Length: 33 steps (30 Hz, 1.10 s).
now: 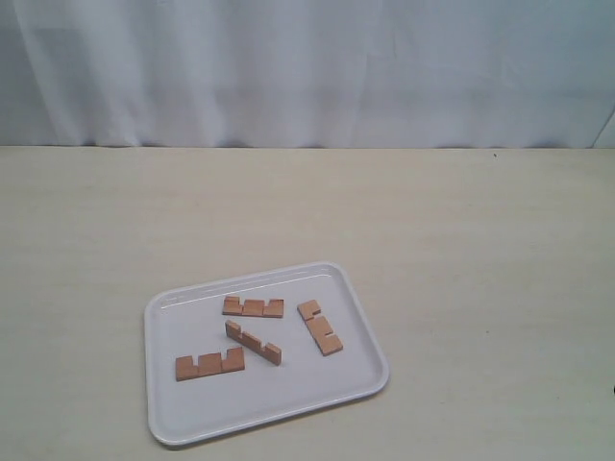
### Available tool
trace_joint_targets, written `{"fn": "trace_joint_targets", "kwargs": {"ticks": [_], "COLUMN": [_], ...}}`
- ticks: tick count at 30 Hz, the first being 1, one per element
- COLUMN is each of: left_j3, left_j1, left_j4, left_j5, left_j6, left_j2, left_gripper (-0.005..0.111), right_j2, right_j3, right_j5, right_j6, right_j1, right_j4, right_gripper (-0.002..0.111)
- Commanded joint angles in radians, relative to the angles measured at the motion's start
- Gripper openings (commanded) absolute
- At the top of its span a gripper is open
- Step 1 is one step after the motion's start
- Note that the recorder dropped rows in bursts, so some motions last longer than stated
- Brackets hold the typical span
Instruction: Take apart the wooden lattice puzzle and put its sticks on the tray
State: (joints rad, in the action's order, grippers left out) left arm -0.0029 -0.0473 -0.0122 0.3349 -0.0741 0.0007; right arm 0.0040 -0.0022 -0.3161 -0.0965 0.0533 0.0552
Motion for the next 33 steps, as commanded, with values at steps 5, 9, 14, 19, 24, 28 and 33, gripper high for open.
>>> {"fn": "trace_joint_targets", "kwargs": {"ticks": [5, 9, 14, 19, 24, 28, 33], "left_j3": [0.003, 0.003, 0.003, 0.003, 0.003, 0.003, 0.003], "left_j1": [-0.003, -0.003, -0.003, -0.003, -0.003, -0.003, -0.003], "left_j4": [-0.002, -0.002, -0.002, -0.002, -0.002, -0.002, -0.002], "left_j5": [-0.011, -0.011, -0.011, -0.011, -0.011, -0.011, -0.011], "left_j6": [-0.001, -0.001, -0.001, -0.001, -0.001, -0.001, -0.001], "left_j2": [-0.001, -0.001, -0.001, -0.001, -0.001, -0.001, -0.001], "left_gripper": [0.0, 0.0, 0.0, 0.0, 0.0, 0.0, 0.0], "right_j2": [-0.004, -0.004, -0.004, -0.004, -0.004, -0.004, -0.004], "right_j3": [0.002, 0.002, 0.002, 0.002, 0.002, 0.002, 0.002], "right_j5": [-0.025, -0.025, -0.025, -0.025, -0.025, -0.025, -0.025], "right_j6": [0.006, 0.006, 0.006, 0.006, 0.006, 0.006, 0.006], "right_j1": [0.004, 0.004, 0.004, 0.004, 0.004, 0.004, 0.004], "right_j4": [0.004, 0.009, 0.009, 0.009, 0.009, 0.009, 0.009], "right_gripper": [0.005, 0.005, 0.005, 0.005, 0.005, 0.005, 0.005]}}
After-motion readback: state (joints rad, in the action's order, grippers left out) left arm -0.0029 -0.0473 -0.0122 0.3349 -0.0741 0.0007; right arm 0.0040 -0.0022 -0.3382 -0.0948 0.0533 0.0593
